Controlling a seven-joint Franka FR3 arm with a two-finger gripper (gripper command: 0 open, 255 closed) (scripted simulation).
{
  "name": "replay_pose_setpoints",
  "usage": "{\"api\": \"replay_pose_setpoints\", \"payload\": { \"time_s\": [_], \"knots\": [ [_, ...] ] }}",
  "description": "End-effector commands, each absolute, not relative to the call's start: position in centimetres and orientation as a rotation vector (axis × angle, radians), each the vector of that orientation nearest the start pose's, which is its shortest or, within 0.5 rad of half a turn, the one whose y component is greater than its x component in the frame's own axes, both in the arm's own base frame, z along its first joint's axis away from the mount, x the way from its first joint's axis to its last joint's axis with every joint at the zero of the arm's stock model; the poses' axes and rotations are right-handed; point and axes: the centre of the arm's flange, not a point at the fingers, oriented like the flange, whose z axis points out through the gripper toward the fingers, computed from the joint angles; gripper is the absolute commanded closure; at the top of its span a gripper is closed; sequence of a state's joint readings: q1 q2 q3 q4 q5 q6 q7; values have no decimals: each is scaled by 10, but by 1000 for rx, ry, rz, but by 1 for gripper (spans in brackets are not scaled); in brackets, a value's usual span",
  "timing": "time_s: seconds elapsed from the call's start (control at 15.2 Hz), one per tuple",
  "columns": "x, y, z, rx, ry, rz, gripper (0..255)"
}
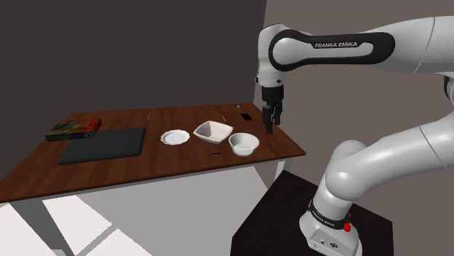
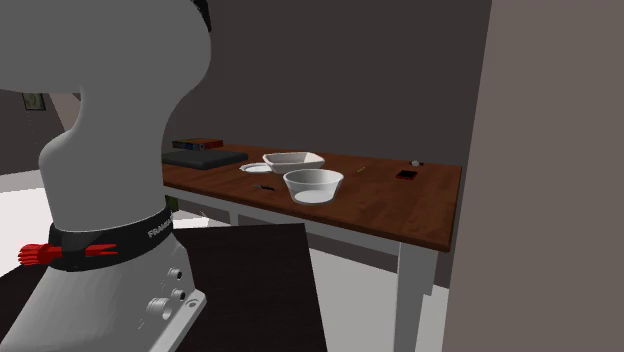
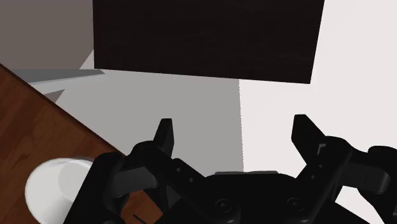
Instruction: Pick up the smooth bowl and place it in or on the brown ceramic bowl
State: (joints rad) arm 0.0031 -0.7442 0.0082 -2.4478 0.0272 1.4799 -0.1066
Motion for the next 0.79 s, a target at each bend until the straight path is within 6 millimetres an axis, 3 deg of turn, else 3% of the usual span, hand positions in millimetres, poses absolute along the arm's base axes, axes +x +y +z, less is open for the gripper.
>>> {"api": "replay_pose_setpoints", "payload": {
  "time_s": [0.0,0.73],
  "knots": [
    [300,7,528,-3085,-177,345,0],
    [360,-26,415,-3220,-211,247,0]
  ]
}}
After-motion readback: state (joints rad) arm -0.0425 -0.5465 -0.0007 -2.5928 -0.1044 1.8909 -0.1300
